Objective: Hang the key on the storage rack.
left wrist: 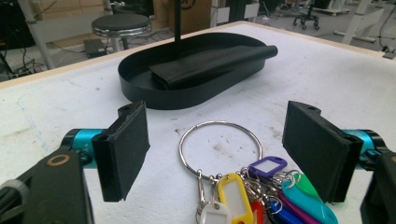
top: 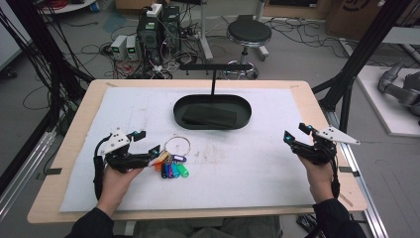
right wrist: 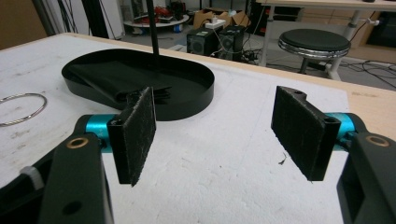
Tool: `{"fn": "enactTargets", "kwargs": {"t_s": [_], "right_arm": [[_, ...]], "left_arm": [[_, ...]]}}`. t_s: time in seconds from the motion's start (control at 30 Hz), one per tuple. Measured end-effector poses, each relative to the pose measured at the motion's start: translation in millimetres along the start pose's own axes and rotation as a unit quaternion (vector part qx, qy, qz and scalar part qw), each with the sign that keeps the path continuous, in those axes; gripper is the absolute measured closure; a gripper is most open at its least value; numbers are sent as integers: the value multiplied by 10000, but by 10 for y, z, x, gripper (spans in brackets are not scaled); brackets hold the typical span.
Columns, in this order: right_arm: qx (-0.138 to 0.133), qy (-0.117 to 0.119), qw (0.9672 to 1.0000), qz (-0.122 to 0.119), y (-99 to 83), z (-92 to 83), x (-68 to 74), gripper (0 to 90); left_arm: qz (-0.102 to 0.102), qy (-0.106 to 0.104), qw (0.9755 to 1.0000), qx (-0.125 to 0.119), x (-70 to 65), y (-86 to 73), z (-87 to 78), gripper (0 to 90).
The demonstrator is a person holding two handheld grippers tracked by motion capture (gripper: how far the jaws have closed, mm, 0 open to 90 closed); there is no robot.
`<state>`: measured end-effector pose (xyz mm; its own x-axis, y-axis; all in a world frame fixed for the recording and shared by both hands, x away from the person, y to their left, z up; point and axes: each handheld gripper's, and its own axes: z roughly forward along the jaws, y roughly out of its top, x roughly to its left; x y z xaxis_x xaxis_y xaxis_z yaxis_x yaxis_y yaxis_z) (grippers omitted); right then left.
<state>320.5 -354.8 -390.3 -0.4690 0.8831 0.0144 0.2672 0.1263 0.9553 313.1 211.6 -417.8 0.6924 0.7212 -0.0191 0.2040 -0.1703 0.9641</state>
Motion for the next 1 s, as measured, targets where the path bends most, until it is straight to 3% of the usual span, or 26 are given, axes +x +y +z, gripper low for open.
{"fn": "enactTargets", "kwargs": {"t_s": [0.2,0.3,0.47,0.63,0.83,1.0], "right_arm": [[29,-42,10000,-85,-5,46,-1,312],[41,-62,9999,-120,-14,53,-4,312],[39,-36,9998,-168,-25,46,10,313],[53,-37,9996,-282,-38,25,22,313],[57,-21,9996,-259,-45,46,12,313],[68,16,9996,-286,-41,71,32,313]], "left_arm": [[-66,91,9999,67,10,39,20,226],[-218,123,9995,201,18,64,46,229],[-404,69,9988,262,49,93,103,323],[-344,-74,9986,383,74,109,192,400],[-379,9,9977,555,127,128,342,485],[-303,87,9959,852,154,131,507,563]]}}
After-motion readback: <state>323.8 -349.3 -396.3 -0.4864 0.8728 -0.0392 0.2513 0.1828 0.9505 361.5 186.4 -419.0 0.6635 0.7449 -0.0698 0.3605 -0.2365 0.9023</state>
